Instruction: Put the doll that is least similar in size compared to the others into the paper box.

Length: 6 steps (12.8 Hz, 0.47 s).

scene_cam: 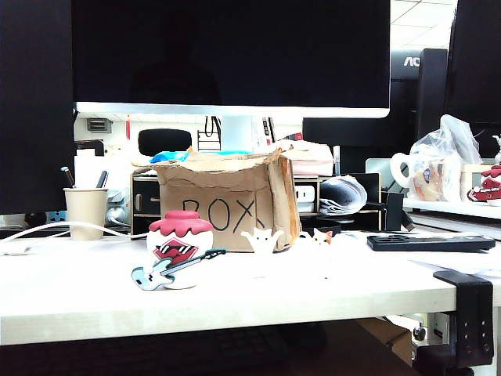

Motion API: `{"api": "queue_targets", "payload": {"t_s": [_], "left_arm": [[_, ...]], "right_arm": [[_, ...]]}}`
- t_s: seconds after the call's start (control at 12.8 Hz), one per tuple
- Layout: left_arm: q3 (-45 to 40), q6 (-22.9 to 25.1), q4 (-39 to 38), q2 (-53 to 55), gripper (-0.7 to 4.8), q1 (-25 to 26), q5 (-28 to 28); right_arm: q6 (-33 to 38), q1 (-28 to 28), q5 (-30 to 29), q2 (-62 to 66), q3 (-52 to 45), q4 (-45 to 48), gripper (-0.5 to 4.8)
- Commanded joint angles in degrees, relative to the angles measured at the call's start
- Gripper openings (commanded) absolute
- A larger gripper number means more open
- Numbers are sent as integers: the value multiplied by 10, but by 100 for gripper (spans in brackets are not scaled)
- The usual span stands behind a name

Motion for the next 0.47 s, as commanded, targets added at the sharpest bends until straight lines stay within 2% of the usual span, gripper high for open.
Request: {"api": "queue_targets", "payload": {"t_s": [0.08,0.31,0.39,0.47], "left_arm": [[1,2,7,0,-5,1,2],[1,2,7,0,-5,-3,2],[1,2,7,0,-5,-32,2],[1,2,7,4,-5,-139,2]], "right_arm": [[0,0,1,0,-3,10,-5],[0,0,1,0,-3,10,-5],[0,0,1,0,-3,10,-5],[0,1,1,0,-3,10,-5]]}}
